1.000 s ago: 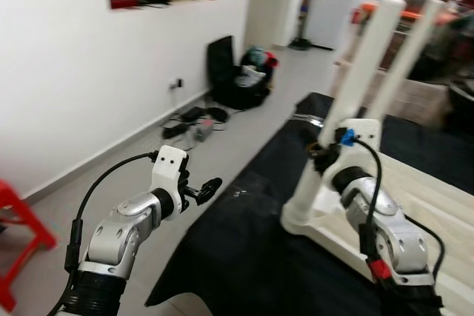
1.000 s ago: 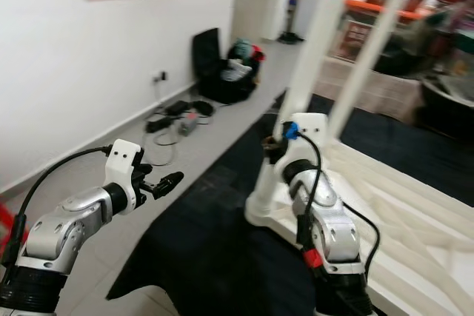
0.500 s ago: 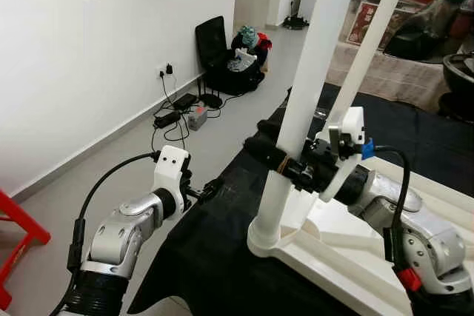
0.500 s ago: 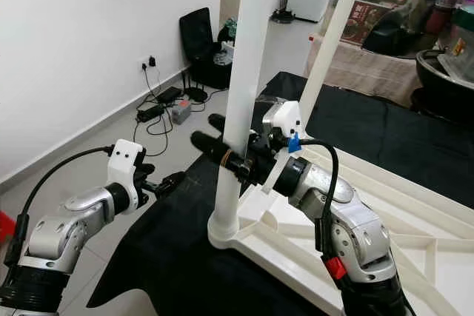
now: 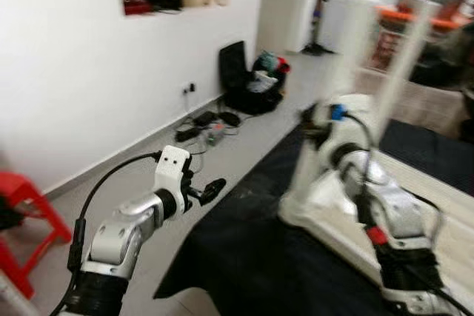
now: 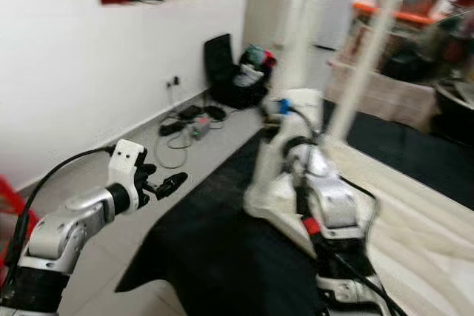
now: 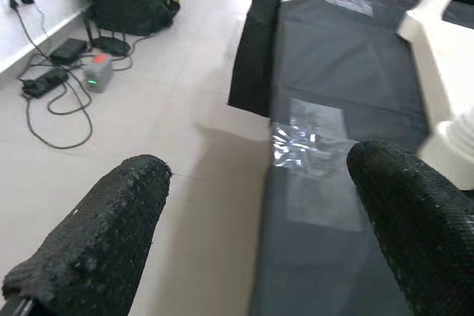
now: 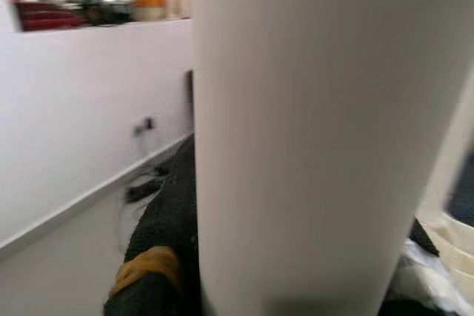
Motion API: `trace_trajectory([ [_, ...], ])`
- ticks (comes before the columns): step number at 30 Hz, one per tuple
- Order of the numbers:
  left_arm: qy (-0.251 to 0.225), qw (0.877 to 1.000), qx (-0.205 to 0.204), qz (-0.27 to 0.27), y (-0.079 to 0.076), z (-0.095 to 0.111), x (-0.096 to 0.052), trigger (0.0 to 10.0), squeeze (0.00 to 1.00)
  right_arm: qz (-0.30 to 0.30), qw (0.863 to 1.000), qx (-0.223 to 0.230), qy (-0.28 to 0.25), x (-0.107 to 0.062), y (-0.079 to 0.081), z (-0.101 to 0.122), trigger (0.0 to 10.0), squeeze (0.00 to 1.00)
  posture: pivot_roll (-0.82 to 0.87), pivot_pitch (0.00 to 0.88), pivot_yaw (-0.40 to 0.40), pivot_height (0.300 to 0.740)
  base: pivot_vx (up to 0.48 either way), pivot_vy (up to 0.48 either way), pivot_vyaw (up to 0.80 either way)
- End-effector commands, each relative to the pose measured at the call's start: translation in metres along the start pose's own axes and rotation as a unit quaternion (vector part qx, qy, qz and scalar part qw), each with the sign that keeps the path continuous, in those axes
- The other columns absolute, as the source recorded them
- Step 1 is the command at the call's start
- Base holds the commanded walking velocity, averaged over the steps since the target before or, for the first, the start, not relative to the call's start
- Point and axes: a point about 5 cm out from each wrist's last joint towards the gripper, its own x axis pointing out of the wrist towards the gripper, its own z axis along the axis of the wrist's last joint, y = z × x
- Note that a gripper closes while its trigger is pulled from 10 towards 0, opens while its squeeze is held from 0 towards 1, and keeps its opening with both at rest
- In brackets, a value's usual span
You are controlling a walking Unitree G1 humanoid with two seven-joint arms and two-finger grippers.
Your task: Building children table
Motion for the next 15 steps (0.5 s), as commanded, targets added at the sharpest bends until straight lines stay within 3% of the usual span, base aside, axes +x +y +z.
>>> trace_trajectory([
  [1,0.005,1.000,0.001,-0.008,-0.005,-0.002,0.003,10.0,0.00,0.006,0.992,-0.008,0.127,-0.012,0.005,-0.055,3.1,0.00,0.10,0.000,-0.081,0.740,0.000,0.000,0.00],
  [2,0.005,1.000,0.001,-0.008,-0.005,-0.002,0.003,10.0,0.00,0.006,0.992,-0.008,0.127,-0.012,0.005,-0.055,3.1,0.00,0.10,0.000,-0.081,0.740,0.000,0.000,0.00],
  [3,0.005,1.000,0.001,-0.010,-0.006,-0.002,0.004,10.0,0.00,0.071,0.991,0.009,0.116,-0.017,0.025,-0.053,10.0,0.00,0.10,0.000,-0.079,0.740,0.000,0.000,0.00],
  [4,0.005,1.000,0.001,-0.010,-0.006,-0.002,0.004,10.0,0.00,0.071,0.991,0.009,0.116,-0.017,0.025,-0.053,10.0,0.00,0.10,0.000,-0.079,0.740,0.000,0.000,0.00],
  [5,0.005,1.000,0.002,-0.012,-0.007,0.000,0.004,10.0,0.00,0.150,0.984,0.043,0.082,-0.023,0.050,-0.043,10.0,0.00,0.09,0.000,-0.078,0.740,0.000,0.000,0.00],
  [6,0.005,1.000,0.002,-0.012,-0.007,0.000,0.004,10.0,0.00,0.150,0.984,0.043,0.082,-0.023,0.050,-0.043,10.0,0.00,0.09,0.000,-0.078,0.740,0.000,0.000,0.00],
  [7,0.004,1.000,0.003,-0.012,-0.006,0.000,0.004,10.0,0.00,0.177,0.980,0.066,0.061,-0.023,0.055,-0.034,10.0,1.00,0.09,0.000,-0.078,0.740,0.000,0.000,0.00],
  [8,0.004,1.000,0.003,-0.012,-0.006,0.000,0.004,10.0,0.00,0.187,0.978,0.082,0.049,-0.022,0.058,-0.029,10.0,1.00,0.09,0.000,-0.078,0.740,0.000,0.000,0.00],
  [10,0.003,1.000,0.003,-0.012,-0.005,0.000,0.004,10.0,0.00,0.257,0.959,0.113,0.030,-0.024,0.065,-0.012,10.0,1.00,0.10,0.000,-0.083,0.740,0.000,0.000,0.00],
  [11,0.003,1.000,0.002,-0.012,-0.005,0.000,0.004,10.0,0.00,0.304,0.946,0.113,0.008,-0.027,0.067,0.000,10.0,0.00,0.10,0.000,-0.084,0.740,0.000,0.000,0.00],
  [13,0.003,1.000,0.000,-0.013,-0.004,0.000,0.003,10.0,0.00,0.361,0.926,0.109,-0.023,-0.034,0.070,0.014,10.0,0.00,0.10,0.000,-0.086,0.740,0.000,0.000,0.00],
  [14,0.003,1.000,0.000,-0.013,-0.004,0.000,0.003,10.0,0.00,0.361,0.926,0.109,-0.023,-0.034,0.070,0.014,10.0,0.00,0.10,0.000,-0.086,0.740,0.000,0.000,0.00],
  [15,0.003,1.000,0.001,-0.013,-0.004,0.000,0.003,10.0,0.00,0.468,0.878,0.090,-0.048,-0.053,0.072,0.021,10.0,0.00,0.10,0.000,-0.089,0.740,0.000,0.000,0.00],
])
